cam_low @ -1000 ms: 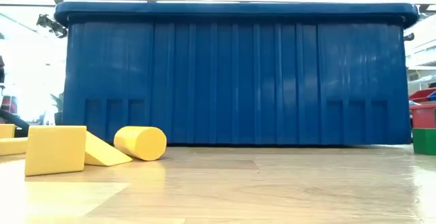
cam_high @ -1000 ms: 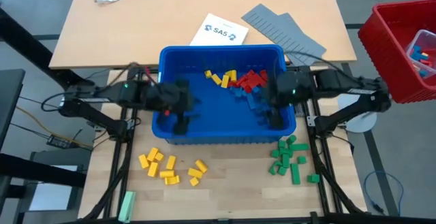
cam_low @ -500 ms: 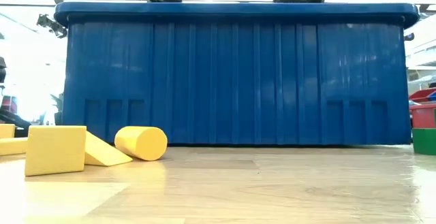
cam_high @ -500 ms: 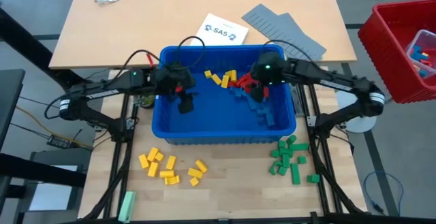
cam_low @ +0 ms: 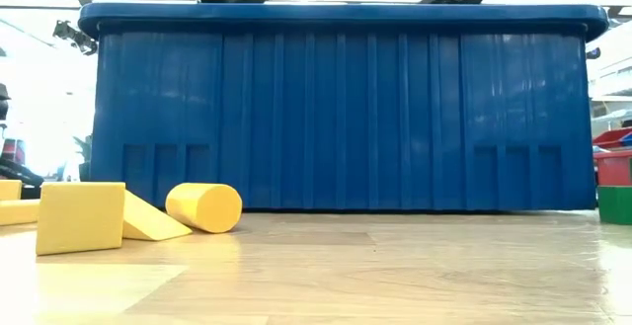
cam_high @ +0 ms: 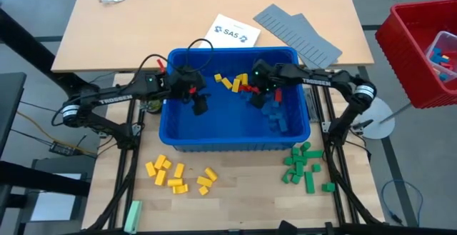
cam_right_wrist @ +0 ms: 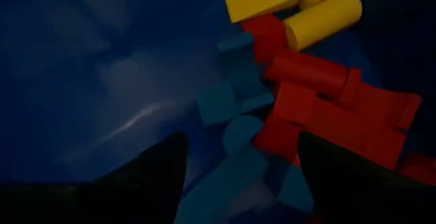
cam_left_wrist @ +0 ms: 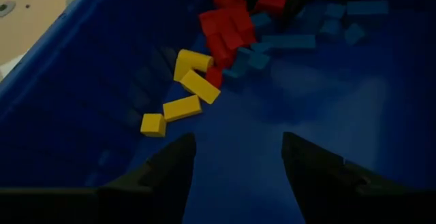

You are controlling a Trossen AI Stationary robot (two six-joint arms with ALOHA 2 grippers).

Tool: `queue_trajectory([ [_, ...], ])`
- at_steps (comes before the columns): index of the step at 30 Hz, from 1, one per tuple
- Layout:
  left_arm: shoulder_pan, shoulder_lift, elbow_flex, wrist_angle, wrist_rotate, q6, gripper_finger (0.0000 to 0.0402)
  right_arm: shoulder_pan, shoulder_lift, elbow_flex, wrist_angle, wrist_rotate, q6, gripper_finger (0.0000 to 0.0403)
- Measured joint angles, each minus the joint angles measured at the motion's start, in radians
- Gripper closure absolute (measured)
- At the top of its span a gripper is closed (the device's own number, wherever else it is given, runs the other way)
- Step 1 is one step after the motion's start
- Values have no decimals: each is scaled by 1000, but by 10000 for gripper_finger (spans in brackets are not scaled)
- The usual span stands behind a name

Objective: Sort blocks
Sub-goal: Adjust the blue bin

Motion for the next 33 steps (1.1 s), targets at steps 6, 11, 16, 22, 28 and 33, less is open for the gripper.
queue_trajectory([
  [6,0,0,0,6,-5,6,174,-20,40,45,34,-25,17,159],
  [11,2,8,0,130,-17,17,174,-15,38,67,26,-55,28,169],
  [16,6,42,1,258,-9,-52,174,20,-51,74,-19,-102,65,177],
  [22,38,152,1,258,-7,-212,174,95,-258,75,44,2,106,184],
  [28,90,314,112,160,-27,-322,175,164,-415,76,77,140,127,183],
  [33,141,450,240,66,-104,-433,175,196,-475,76,79,207,131,186],
])
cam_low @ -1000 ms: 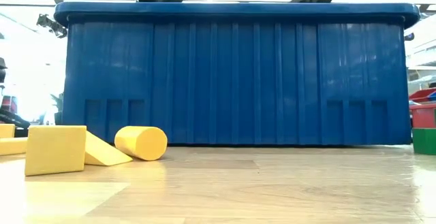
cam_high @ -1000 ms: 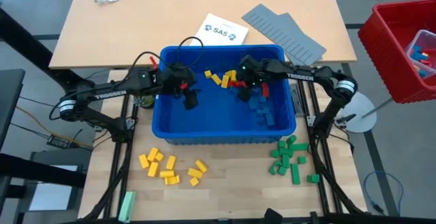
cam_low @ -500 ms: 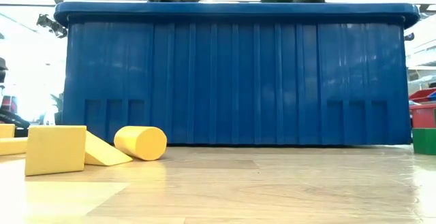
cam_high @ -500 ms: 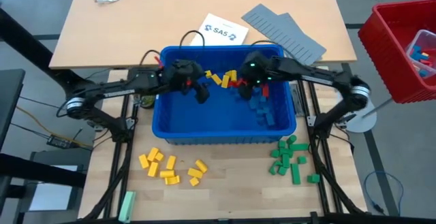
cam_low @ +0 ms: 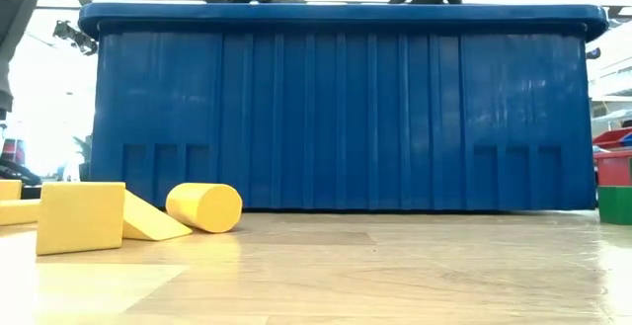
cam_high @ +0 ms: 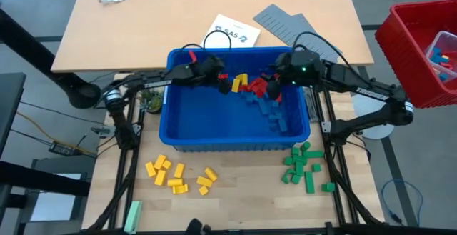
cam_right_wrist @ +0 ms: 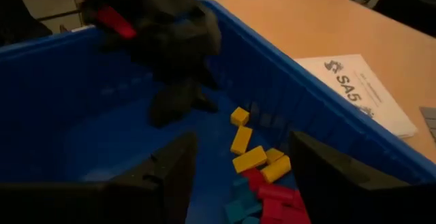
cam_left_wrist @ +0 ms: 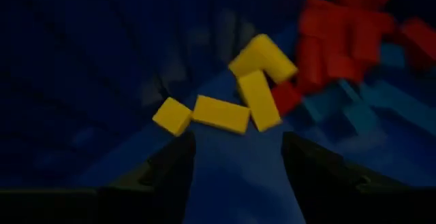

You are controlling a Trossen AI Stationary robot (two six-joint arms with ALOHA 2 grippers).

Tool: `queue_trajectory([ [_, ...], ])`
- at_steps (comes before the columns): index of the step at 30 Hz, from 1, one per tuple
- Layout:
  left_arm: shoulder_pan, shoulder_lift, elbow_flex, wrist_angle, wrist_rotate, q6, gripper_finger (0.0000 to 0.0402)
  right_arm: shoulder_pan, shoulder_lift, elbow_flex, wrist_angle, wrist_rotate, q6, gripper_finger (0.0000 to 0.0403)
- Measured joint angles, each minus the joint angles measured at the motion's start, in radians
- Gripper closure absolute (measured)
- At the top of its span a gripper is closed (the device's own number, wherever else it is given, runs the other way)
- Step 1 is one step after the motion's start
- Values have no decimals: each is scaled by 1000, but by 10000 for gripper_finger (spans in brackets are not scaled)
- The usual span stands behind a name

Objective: Sort blocks
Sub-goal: Adjust the blue bin

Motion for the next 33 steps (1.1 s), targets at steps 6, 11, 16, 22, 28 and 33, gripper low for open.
queue_trajectory([
  [6,44,88,35,65,-8,-172,175,7,-11,0,-5,6,-18,187],
  [11,48,135,34,119,-21,-295,175,8,-10,-2,-11,3,-37,190],
  [16,48,186,34,113,-30,-353,175,17,-10,-2,-11,-3,-48,190],
  [22,59,222,34,116,-51,-320,175,47,-10,-2,-9,-4,-52,192],
  [28,71,230,8,137,-96,-385,175,66,-10,-2,-9,-4,-47,193],
  [33,86,238,-26,161,-102,-416,175,71,-10,-2,-6,-3,-45,192],
])
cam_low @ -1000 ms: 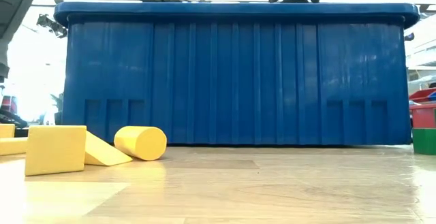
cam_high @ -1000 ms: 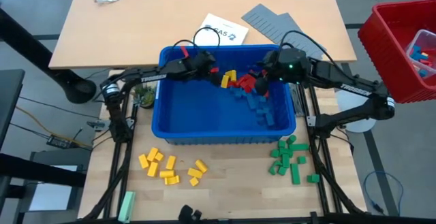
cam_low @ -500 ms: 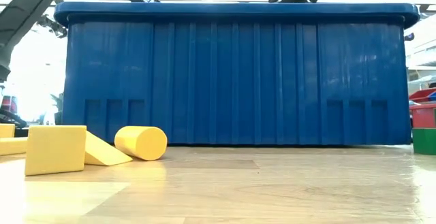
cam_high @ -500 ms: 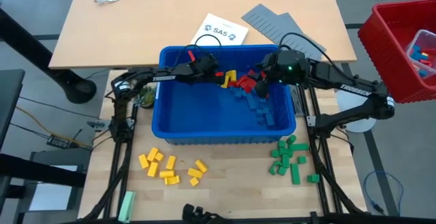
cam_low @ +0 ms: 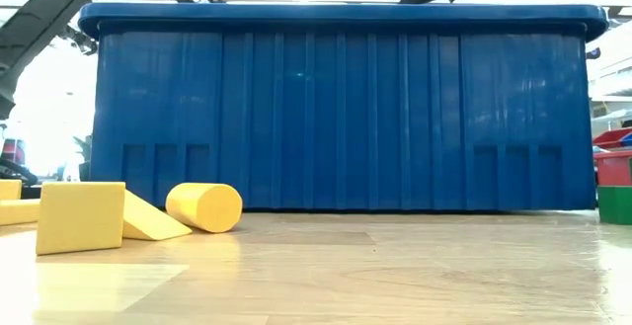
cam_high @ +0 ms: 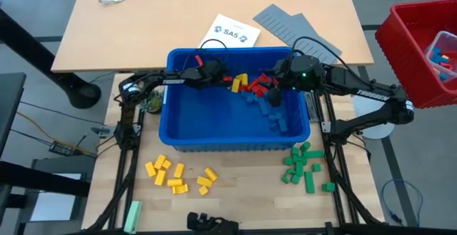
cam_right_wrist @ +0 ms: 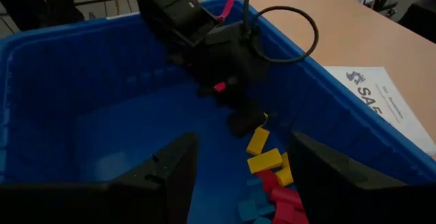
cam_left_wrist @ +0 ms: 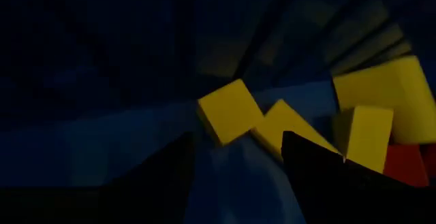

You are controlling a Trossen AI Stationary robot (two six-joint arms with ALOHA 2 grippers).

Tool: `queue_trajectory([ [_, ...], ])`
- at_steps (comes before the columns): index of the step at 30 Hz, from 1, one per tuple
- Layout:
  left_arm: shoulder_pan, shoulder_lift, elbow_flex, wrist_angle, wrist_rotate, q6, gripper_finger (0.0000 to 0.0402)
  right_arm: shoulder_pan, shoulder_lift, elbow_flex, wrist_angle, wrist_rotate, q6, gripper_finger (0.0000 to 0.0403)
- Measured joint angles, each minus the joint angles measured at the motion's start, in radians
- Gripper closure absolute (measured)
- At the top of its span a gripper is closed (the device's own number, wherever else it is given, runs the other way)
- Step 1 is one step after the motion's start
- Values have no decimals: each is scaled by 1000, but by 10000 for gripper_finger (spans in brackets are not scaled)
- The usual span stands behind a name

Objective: Sort blocks
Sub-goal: Adjust the blue bin

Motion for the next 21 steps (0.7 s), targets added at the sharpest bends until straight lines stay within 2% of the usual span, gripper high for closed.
queue_trajectory([
  [6,14,40,-5,103,17,-13,175,0,0,0,2,0,-16,195],
  [11,21,66,-6,103,78,-17,175,2,0,0,-1,2,-17,197],
  [21,23,64,-6,101,78,-11,175,2,0,0,0,2,-17,197],
])
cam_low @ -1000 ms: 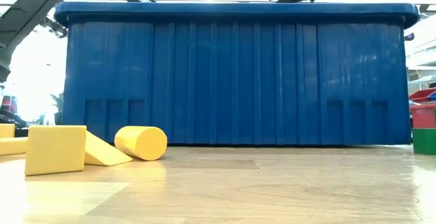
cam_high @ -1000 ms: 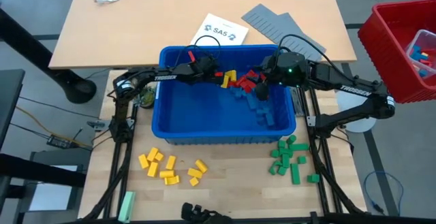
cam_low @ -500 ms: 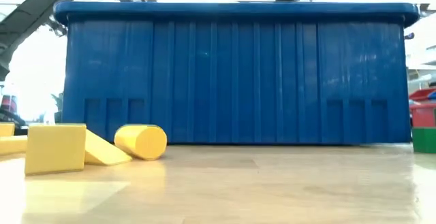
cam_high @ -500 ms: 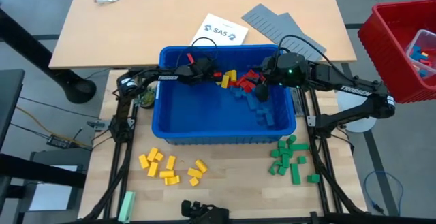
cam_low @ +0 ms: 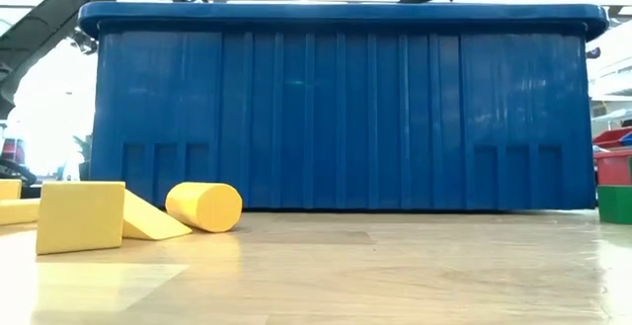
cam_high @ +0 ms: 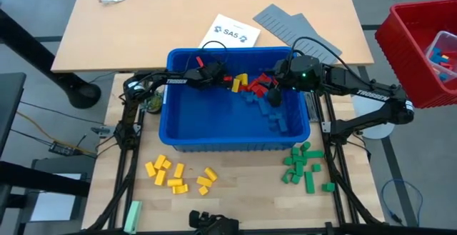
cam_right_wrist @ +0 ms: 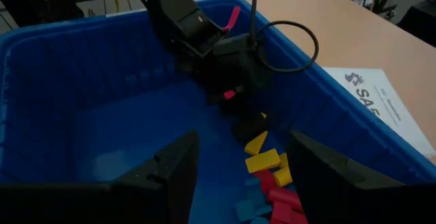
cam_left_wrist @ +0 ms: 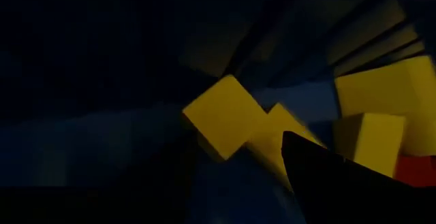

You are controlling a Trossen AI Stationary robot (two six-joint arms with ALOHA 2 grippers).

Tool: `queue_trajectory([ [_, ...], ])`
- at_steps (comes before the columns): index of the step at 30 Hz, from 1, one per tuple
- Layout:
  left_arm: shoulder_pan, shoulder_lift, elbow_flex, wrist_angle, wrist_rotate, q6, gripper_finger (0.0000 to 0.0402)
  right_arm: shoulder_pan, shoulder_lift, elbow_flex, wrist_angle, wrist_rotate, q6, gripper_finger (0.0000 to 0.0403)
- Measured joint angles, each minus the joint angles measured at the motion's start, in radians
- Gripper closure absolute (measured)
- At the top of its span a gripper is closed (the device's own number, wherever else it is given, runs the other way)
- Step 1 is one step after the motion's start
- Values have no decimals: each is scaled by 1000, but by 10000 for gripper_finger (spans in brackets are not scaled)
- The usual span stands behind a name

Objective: Sort blocks
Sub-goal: Adjust the blue bin

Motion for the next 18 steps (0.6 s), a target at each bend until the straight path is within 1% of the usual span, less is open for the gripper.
queue_trajectory([
  [6,5,-6,0,-162,-4,-1,182,0,0,0,-6,0,7,199],
  [9,-1,-23,0,-220,14,30,187,0,0,0,-6,0,7,198],
  [12,-32,-73,0,-187,22,103,189,0,0,0,-6,-1,2,198],
  [15,-55,-128,1,-94,11,211,189,0,0,0,-5,0,1,200],
  [18,-49,-139,3,7,19,341,189,0,0,0,-4,-1,1,201],
])
